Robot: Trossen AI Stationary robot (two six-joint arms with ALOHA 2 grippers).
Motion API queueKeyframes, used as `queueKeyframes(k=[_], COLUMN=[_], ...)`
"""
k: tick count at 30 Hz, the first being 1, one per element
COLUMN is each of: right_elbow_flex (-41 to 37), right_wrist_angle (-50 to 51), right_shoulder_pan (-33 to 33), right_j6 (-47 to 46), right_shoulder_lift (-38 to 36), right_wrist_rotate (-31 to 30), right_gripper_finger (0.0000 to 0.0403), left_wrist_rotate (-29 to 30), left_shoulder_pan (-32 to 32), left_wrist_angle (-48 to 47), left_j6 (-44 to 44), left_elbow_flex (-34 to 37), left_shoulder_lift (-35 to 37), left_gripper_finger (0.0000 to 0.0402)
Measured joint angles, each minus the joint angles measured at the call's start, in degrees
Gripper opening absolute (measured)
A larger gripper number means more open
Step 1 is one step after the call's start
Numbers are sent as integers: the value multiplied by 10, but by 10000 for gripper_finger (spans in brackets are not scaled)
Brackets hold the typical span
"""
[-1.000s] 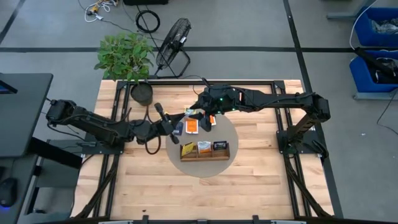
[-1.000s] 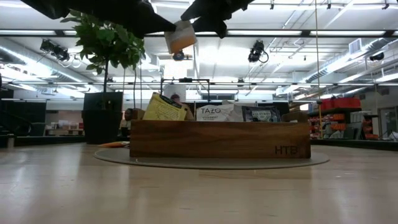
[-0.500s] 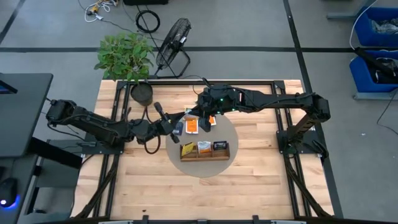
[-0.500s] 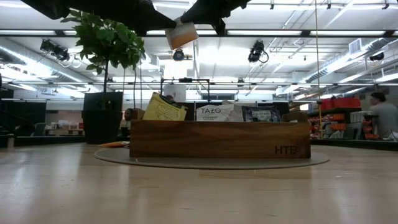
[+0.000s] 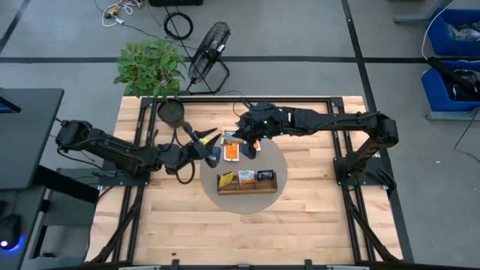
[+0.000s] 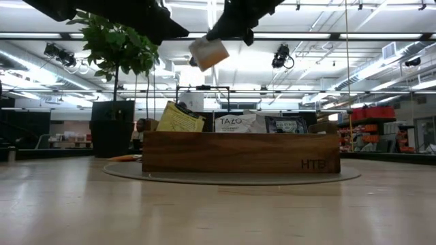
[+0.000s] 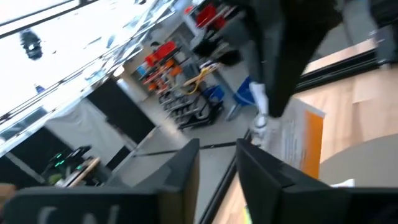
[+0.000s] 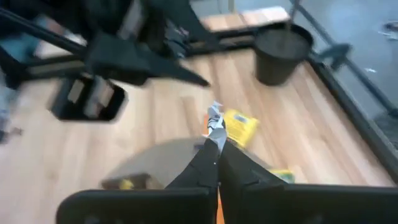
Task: Pick & Place Tea
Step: Put the orange tea bag into the middle section of the wooden organizer
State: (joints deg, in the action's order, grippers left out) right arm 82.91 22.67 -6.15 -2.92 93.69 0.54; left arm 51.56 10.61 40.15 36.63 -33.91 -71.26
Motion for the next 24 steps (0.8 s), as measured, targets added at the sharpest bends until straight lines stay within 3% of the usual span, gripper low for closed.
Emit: queueKeyframes(k=[7, 12, 19, 24], right_elbow_flex=[-6, -72, -290, -432], right_wrist_angle=[53, 36, -225, -470], right_shoulder_pan=[35, 61, 100, 117], right_j6=[31, 19, -37, -49], right_shoulder_lift=[-16, -70, -177, -182], right_wrist_rotate=[-55, -92, -71, -17], right_gripper_finger=[1, 0, 0, 0], left_wrist_rotate=[17, 40, 32, 1], left_shoulder_pan=[13, 19, 19, 19], left_wrist_angle=[0, -3, -7, -6], left_j6=[1, 0, -22, -52], left_elbow_flex=[0, 0, 0, 0], left_shoulder_lift=[0, 0, 0, 0], left_gripper_finger=[179, 196, 195, 195])
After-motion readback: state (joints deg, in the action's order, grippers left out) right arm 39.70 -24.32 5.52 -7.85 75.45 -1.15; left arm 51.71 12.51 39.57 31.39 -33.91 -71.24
